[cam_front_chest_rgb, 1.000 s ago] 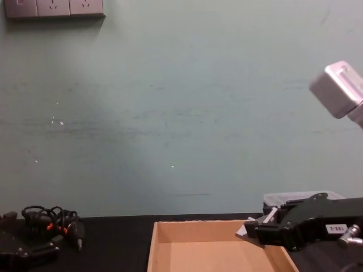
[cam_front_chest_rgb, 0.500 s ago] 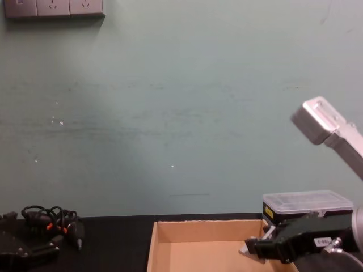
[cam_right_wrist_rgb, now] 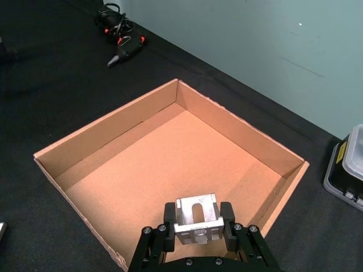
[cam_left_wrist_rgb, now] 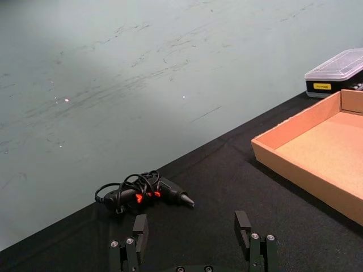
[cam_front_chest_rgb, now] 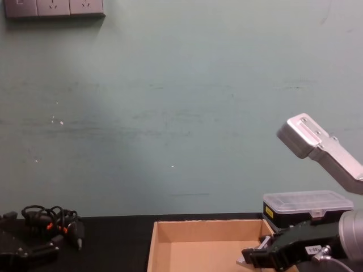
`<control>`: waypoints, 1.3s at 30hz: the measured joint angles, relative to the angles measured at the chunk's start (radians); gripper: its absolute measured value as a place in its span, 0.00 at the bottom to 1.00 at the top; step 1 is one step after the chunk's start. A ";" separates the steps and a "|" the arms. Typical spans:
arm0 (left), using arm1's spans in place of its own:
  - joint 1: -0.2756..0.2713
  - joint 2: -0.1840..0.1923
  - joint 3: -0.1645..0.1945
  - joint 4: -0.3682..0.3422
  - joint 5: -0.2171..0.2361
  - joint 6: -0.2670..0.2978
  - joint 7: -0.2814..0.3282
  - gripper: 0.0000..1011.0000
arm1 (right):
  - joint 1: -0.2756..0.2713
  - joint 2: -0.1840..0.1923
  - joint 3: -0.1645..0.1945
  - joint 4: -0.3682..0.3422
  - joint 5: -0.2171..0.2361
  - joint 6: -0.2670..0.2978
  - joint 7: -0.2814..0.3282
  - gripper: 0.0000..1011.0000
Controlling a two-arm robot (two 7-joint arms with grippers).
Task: Use one hand to pick up the angle iron from the table and place it into the box.
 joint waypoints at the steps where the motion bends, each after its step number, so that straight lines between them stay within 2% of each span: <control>1: 0.000 0.000 0.000 0.000 0.000 0.000 0.000 0.99 | 0.001 -0.001 0.000 0.002 -0.001 0.000 0.000 0.47; 14: 0.000 0.000 0.000 0.000 0.000 0.000 0.000 0.99 | 0.005 -0.014 -0.003 0.020 -0.017 -0.004 0.008 0.47; 18: 0.000 0.000 0.000 0.000 0.000 0.000 0.000 0.99 | 0.005 -0.016 -0.004 0.024 -0.020 -0.007 0.013 0.56; 21: 0.000 0.000 0.000 0.000 0.000 0.000 0.000 0.99 | 0.004 -0.016 -0.002 0.023 -0.022 -0.009 0.013 0.70; 24: 0.000 0.000 0.000 0.000 0.000 0.000 0.000 0.99 | 0.002 -0.015 0.001 0.019 -0.022 -0.012 0.013 0.76; 25: 0.000 0.000 0.000 0.000 0.000 0.000 0.000 0.99 | -0.001 -0.013 0.004 0.015 -0.022 -0.016 0.013 0.81; 29: 0.000 0.000 0.000 0.000 0.000 0.000 0.000 0.99 | -0.011 -0.006 0.016 -0.005 -0.021 -0.027 0.008 0.91; 33: 0.000 0.000 0.000 0.000 0.000 0.000 0.000 0.99 | -0.023 0.001 0.027 -0.030 -0.020 -0.034 0.002 0.99; 39: 0.000 0.000 0.000 0.000 0.000 0.000 0.000 0.99 | -0.072 0.023 0.065 -0.120 -0.002 -0.042 -0.021 0.99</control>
